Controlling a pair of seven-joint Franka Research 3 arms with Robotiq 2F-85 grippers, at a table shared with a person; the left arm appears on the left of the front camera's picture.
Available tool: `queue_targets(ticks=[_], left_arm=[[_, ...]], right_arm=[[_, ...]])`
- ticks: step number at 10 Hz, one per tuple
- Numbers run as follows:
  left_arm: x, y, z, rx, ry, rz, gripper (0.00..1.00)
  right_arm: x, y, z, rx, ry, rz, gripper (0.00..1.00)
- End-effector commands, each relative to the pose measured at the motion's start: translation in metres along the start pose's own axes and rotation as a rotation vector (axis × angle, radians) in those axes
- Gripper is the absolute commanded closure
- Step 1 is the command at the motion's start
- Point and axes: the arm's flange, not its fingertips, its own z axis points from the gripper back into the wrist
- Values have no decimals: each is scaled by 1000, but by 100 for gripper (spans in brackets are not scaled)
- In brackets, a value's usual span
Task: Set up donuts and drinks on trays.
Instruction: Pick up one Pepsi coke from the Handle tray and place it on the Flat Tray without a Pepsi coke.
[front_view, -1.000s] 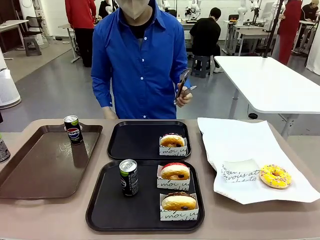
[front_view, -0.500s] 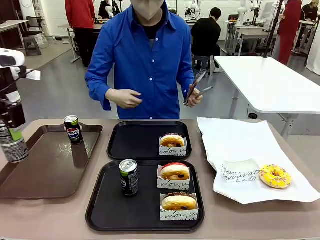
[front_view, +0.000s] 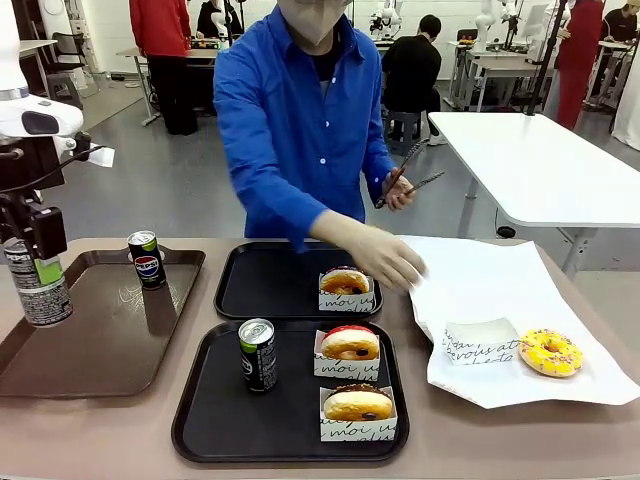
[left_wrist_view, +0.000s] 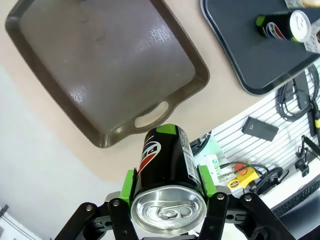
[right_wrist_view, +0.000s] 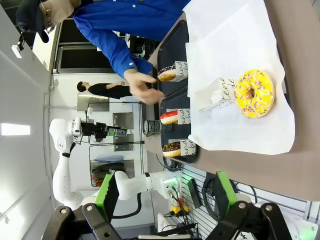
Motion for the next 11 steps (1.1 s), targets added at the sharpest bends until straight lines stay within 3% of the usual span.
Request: queue_targets(ticks=[1, 4, 9, 11], left_arm=[[3, -5, 11, -22, -9, -80, 41], [32, -27, 15, -31, -21, -160, 41], [88, -51, 5, -107, -134, -186, 41], [78, -51, 0, -91, -101, -164, 41]], right_arm=[[3, 1, -2, 21, -9, 9, 0], [3, 1, -2, 21, -9, 9, 0], [3, 1, -2, 21, -9, 9, 0], [3, 1, -2, 21, -9, 9, 0]])
